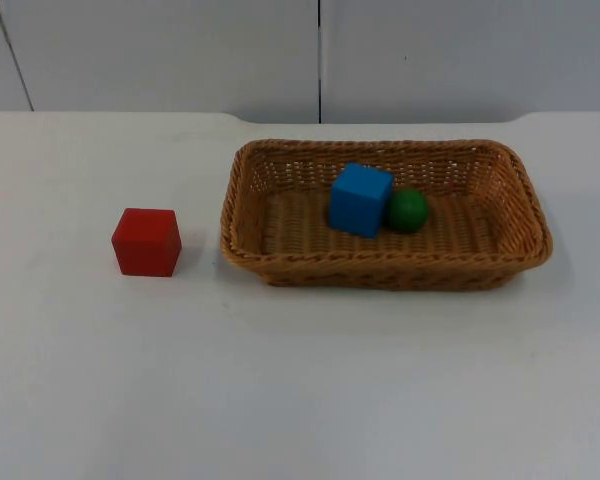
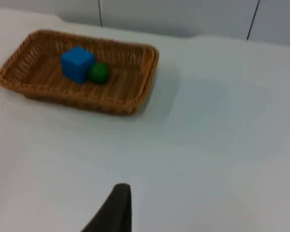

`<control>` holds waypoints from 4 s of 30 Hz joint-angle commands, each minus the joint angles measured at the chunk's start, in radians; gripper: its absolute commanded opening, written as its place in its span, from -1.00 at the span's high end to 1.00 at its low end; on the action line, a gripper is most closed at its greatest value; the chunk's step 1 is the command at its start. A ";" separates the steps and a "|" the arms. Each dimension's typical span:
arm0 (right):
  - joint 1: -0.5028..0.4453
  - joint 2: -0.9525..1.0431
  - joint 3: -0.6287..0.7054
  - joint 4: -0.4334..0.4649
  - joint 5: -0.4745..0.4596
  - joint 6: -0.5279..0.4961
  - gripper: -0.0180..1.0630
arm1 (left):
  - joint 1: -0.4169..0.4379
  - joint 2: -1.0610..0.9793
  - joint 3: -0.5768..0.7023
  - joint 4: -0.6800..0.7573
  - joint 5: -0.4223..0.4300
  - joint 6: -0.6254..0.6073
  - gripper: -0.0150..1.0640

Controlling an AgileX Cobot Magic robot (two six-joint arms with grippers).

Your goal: Place all geometric objects except the red cube into the basket.

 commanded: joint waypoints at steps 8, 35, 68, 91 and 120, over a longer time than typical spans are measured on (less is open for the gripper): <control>0.003 -0.001 0.063 -0.003 -0.030 0.018 -0.98 | -0.006 -0.055 0.109 0.012 -0.056 0.001 -0.96; 0.003 -0.001 0.142 -0.023 -0.136 0.041 -0.98 | -0.081 -0.055 0.111 0.061 -0.060 -0.096 -0.96; 0.003 -0.001 0.142 -0.114 -0.138 0.087 -0.98 | -0.081 -0.055 0.111 0.061 -0.060 -0.096 -0.96; 0.003 -0.001 0.142 -0.122 -0.138 0.130 -0.98 | -0.081 -0.055 0.111 0.072 -0.060 -0.115 -0.96; 0.003 -0.001 0.142 -0.122 -0.138 0.130 -0.98 | -0.081 -0.055 0.111 0.094 -0.060 -0.150 -0.96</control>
